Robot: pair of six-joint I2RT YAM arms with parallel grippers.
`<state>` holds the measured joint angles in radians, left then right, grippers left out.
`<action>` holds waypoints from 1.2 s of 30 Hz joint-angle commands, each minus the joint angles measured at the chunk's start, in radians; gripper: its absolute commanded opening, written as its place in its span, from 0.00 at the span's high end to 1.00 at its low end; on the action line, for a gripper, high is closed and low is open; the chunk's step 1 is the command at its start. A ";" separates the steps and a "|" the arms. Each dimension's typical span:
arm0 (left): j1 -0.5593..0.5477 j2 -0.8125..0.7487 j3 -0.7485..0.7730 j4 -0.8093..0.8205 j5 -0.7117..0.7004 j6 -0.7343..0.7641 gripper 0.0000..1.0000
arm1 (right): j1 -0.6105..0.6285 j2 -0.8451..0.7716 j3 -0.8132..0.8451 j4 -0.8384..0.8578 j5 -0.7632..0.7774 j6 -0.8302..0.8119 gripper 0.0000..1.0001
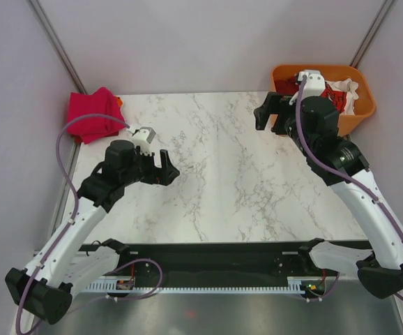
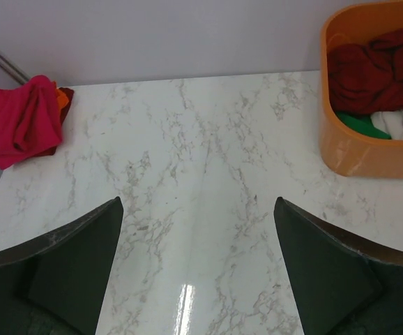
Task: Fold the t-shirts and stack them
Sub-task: Grab the tshirt from the pile
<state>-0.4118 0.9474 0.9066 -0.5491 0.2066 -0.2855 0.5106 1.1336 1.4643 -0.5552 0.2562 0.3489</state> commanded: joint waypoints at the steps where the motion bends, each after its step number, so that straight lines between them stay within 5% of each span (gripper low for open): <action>1: 0.002 -0.065 0.003 -0.008 0.030 -0.048 0.00 | 0.003 0.043 0.031 -0.006 0.087 -0.073 0.02; 8: 0.002 -0.157 -0.043 -0.023 -0.082 -0.060 0.00 | -0.039 0.176 0.115 0.011 0.201 -0.128 0.02; 16: 0.002 -0.223 -0.068 0.006 0.230 -0.049 0.00 | -0.431 0.510 0.353 0.008 -0.187 -0.015 0.02; 26: 0.001 -0.341 -0.117 -0.087 0.047 -0.126 0.00 | -0.676 1.088 0.808 0.020 -0.368 0.036 0.02; 36: 0.002 -0.326 -0.126 -0.087 -0.030 -0.101 0.02 | -0.715 1.216 0.832 0.015 -0.130 -0.037 0.04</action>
<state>-0.4118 0.6048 0.7784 -0.6353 0.2039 -0.3744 -0.1970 2.3745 2.2807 -0.5617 0.0570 0.3431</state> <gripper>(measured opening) 0.985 0.964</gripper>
